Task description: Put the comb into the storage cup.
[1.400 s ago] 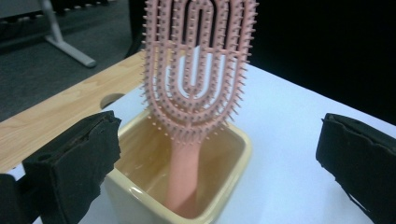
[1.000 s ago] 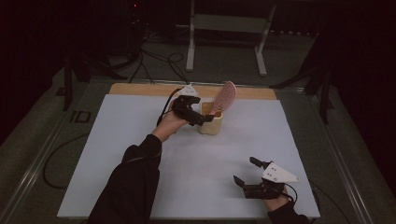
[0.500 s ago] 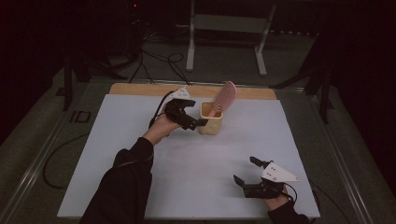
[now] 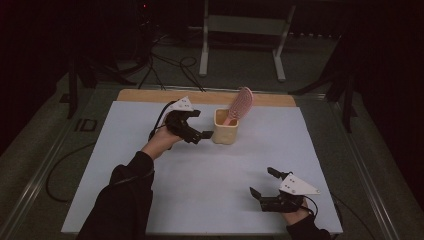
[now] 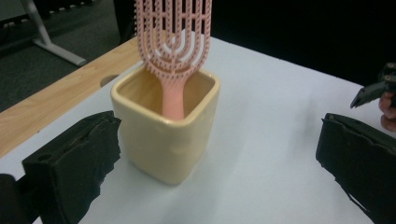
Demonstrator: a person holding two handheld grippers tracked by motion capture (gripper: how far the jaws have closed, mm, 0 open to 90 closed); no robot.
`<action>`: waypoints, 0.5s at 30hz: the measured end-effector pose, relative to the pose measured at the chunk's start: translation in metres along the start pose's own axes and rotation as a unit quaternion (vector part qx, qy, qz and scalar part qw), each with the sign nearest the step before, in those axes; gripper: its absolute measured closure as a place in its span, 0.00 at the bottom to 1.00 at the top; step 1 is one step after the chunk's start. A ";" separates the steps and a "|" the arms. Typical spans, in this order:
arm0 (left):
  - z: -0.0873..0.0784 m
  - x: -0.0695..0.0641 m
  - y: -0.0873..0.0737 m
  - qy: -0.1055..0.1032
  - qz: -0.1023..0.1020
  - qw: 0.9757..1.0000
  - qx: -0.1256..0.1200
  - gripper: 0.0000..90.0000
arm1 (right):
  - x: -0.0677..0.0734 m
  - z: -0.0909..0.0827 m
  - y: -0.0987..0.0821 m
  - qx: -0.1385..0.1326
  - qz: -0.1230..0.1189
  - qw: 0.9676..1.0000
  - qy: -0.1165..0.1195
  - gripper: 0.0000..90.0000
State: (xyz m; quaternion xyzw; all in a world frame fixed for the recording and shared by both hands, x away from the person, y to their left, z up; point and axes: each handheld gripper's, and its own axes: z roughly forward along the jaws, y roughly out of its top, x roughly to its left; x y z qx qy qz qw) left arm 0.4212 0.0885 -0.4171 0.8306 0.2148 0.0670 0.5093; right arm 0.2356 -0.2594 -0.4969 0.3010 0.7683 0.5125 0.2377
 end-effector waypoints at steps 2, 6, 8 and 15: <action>-0.002 0.000 -0.004 0.002 0.000 1.000 0.005 0.00 | 0.000 0.000 0.000 0.000 0.001 1.000 0.001 0.11; -0.009 0.000 -0.010 0.003 -0.003 1.000 0.004 0.00 | 0.000 0.000 0.000 -0.001 0.001 1.000 0.002 0.11; -0.012 -0.001 -0.011 0.007 -0.002 1.000 0.006 0.00 | 0.000 0.000 0.000 -0.001 0.000 1.000 0.002 0.11; -0.026 -0.006 -0.021 0.014 0.003 1.000 0.011 0.00 | 0.000 0.000 0.001 -0.002 0.002 1.000 0.000 0.11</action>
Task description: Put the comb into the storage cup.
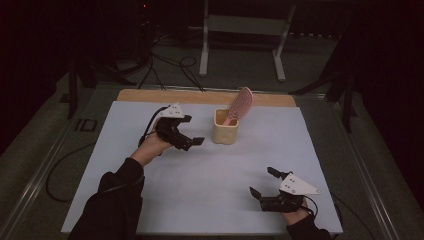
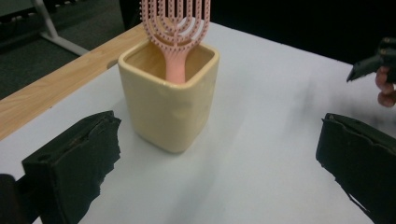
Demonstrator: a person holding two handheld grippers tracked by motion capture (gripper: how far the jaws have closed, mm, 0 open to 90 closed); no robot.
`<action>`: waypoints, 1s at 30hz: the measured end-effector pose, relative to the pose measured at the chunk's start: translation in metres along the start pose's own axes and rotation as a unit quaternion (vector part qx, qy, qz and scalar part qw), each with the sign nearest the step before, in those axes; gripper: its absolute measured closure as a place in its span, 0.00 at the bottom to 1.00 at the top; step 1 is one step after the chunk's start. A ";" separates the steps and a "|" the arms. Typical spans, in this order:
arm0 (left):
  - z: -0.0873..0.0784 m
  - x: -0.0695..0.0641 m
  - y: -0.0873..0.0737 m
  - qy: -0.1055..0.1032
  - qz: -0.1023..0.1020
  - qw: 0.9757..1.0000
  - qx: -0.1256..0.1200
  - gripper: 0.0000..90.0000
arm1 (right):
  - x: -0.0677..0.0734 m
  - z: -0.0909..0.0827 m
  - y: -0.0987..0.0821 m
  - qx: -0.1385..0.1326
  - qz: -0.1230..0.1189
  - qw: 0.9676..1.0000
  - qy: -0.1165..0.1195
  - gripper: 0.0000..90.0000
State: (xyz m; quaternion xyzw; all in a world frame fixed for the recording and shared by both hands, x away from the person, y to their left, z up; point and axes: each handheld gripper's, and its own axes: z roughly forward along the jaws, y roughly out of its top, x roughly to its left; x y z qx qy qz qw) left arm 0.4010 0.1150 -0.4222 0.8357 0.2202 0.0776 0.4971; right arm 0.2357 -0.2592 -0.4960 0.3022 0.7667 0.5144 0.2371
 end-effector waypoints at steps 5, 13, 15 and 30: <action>-0.013 -0.002 -0.006 0.005 -0.002 1.000 -0.002 0.00 | 0.000 0.000 0.000 0.000 -0.001 1.000 0.000 0.11; -0.033 -0.005 -0.018 0.009 -0.003 1.000 -0.002 0.00 | 0.001 0.001 0.000 0.001 0.000 1.000 0.000 0.11; -0.036 -0.007 -0.021 0.014 0.000 1.000 0.000 0.00 | 0.001 0.001 0.000 0.001 -0.003 1.000 -0.001 0.11; -0.066 -0.011 -0.044 0.026 -0.010 1.000 0.007 0.00 | 0.001 0.001 0.001 0.000 0.000 1.000 -0.004 0.11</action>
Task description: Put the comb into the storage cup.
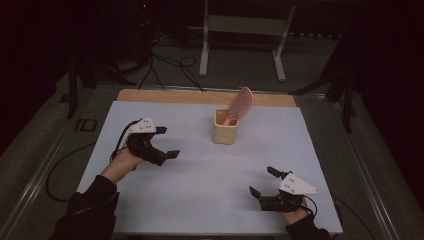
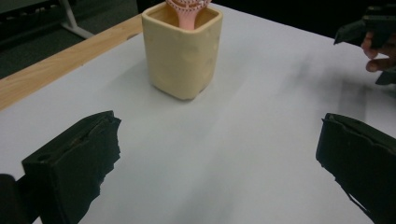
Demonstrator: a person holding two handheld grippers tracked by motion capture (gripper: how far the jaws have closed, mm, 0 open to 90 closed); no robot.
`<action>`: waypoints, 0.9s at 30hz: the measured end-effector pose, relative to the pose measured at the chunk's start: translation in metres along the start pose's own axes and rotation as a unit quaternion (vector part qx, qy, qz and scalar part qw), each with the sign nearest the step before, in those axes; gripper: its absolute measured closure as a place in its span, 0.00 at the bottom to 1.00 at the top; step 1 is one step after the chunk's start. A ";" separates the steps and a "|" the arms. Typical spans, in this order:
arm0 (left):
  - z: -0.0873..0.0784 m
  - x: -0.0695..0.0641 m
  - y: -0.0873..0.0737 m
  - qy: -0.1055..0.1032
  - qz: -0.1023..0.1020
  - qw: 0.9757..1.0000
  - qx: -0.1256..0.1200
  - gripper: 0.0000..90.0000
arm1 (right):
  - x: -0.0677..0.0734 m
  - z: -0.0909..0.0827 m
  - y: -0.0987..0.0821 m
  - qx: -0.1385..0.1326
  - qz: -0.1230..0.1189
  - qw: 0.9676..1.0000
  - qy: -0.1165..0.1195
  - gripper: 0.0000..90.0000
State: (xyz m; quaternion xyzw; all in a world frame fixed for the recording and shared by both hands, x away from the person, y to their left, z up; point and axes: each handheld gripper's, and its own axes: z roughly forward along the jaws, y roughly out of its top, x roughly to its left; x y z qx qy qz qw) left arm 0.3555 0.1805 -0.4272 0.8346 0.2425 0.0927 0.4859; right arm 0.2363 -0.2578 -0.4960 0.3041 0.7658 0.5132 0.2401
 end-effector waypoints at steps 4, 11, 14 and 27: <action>-0.009 0.000 -0.005 0.008 -0.001 1.000 0.002 0.00 | 0.000 0.000 0.000 0.000 -0.002 1.000 0.001 0.11; -0.022 0.000 -0.012 0.016 -0.006 1.000 0.002 0.00 | 0.000 0.001 0.000 0.001 -0.003 1.000 0.002 0.11; -0.028 -0.001 -0.017 0.020 -0.007 1.000 0.003 0.00 | 0.000 0.002 0.000 0.003 -0.003 1.000 0.002 0.11; -0.052 -0.009 -0.051 0.033 -0.024 0.999 0.010 0.00 | 0.001 0.004 0.000 0.003 -0.003 1.000 0.003 0.11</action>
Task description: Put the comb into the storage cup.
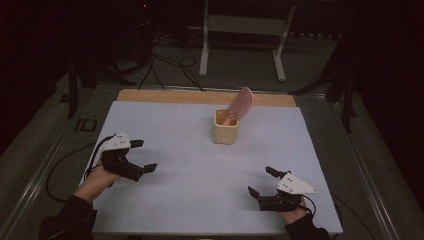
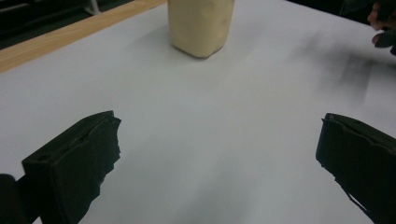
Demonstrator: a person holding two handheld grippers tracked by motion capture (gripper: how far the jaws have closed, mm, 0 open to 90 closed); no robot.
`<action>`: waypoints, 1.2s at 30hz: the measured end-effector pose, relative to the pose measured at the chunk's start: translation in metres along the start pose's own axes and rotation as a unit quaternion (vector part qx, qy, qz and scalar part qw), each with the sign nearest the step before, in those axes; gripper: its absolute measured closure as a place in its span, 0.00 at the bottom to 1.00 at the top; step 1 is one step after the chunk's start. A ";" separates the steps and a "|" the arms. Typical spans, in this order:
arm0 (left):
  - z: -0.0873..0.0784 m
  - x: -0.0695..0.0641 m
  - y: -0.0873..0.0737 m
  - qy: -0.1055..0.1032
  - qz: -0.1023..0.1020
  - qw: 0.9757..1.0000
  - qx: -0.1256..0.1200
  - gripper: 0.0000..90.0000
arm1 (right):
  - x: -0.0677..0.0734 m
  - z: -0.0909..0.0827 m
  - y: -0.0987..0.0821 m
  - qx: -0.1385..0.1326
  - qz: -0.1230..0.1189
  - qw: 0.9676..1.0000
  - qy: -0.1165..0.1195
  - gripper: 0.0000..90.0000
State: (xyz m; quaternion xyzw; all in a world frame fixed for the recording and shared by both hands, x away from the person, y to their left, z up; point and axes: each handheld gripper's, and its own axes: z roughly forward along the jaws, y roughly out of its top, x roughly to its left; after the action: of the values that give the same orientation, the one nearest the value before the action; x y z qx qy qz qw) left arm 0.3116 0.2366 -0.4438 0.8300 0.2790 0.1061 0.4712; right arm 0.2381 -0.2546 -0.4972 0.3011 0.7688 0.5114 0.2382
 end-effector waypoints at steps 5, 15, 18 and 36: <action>-0.008 -0.005 -0.012 0.009 -0.003 1.000 -0.005 0.00 | 0.000 0.000 0.000 0.001 -0.001 1.000 0.001 0.11; -0.018 -0.019 -0.044 0.021 -0.019 1.000 -0.003 0.00 | 0.001 0.000 0.000 0.001 -0.005 1.000 0.003 0.11; -0.020 -0.023 -0.055 0.024 -0.025 0.999 -0.006 0.00 | 0.000 0.001 0.000 0.001 -0.004 1.000 0.003 0.11; -0.023 -0.050 -0.096 0.043 -0.041 0.998 -0.007 0.00 | 0.001 0.001 0.001 0.002 -0.005 1.000 0.007 0.11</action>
State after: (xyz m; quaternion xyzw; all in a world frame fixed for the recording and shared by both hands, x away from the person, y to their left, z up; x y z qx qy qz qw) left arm 0.2252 0.2639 -0.5082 0.8092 0.3320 0.1246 0.4684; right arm 0.2384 -0.2528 -0.4972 0.2941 0.7732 0.5102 0.2352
